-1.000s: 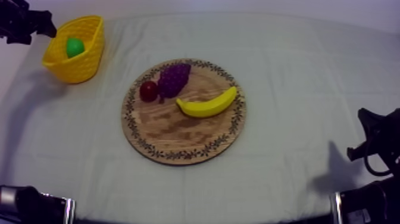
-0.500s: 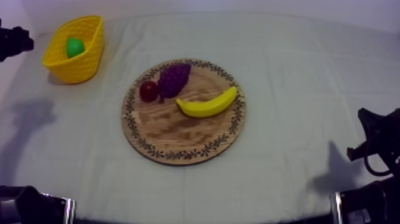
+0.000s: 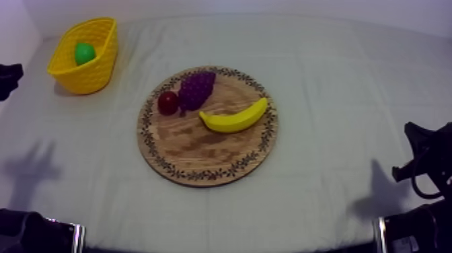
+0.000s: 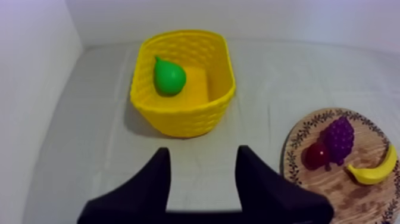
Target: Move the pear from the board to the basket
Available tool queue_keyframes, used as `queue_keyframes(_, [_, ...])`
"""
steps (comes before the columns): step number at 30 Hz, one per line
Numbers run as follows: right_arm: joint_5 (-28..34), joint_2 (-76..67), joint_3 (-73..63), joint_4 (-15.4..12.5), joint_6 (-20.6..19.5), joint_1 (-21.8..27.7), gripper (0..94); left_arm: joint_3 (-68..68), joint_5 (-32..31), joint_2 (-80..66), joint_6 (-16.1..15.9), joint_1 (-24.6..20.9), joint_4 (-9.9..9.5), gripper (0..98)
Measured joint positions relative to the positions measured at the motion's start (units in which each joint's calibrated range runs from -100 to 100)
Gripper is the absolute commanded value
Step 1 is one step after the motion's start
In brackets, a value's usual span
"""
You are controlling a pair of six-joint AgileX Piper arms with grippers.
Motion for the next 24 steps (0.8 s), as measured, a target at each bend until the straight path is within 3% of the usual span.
queue_keyframes(9, [0.00,0.00,0.00,0.00,0.00,0.00,0.4,11.56,-6.44,-15.51,0.92,-0.90,0.76,25.9])
queue_keyframes(15, [0.00,0.00,0.00,0.00,0.00,0.00,0.4,19.37,-10.71,-24.09,1.97,-1.22,0.58,4.9])
queue_keyframes(21, [0.00,0.00,0.00,0.00,0.00,0.00,0.4,27.97,-15.41,-30.34,3.36,-1.20,-0.14,0.7])
queue_keyframes(24, [0.00,0.00,0.00,0.00,0.00,0.00,0.4,32.52,-17.45,-33.03,4.31,-1.48,-1.40,0.3])
